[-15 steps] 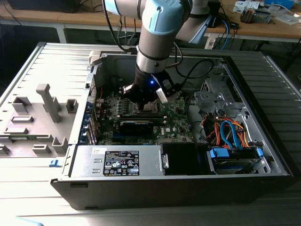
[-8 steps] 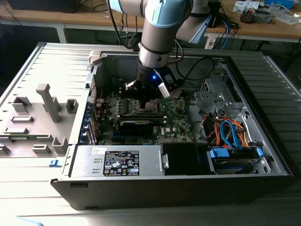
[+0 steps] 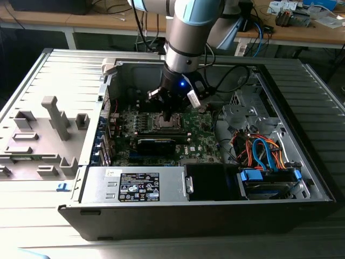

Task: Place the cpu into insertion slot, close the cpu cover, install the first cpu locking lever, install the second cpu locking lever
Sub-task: 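Install the second cpu locking lever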

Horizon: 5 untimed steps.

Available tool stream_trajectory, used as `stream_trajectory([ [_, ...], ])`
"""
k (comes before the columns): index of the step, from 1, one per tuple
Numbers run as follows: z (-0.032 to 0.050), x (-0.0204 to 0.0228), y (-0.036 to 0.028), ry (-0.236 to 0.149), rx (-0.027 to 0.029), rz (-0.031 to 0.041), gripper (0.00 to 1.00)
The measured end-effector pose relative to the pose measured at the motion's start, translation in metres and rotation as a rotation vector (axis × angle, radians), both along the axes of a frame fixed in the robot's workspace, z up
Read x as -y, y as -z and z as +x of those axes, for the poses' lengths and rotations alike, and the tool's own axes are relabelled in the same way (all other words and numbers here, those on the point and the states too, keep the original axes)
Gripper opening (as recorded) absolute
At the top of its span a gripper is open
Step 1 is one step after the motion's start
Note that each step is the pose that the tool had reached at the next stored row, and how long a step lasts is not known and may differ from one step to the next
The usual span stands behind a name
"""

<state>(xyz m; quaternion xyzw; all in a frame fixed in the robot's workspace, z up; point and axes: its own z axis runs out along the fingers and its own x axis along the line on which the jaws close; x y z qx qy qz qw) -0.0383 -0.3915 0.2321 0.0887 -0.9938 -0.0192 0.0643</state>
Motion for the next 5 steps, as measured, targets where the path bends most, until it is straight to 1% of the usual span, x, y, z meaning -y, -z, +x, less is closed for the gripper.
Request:
stream_trajectory([
  [5,0.0001,0.0000,-0.0006,0.000,0.0000,0.0002,0.11],
])
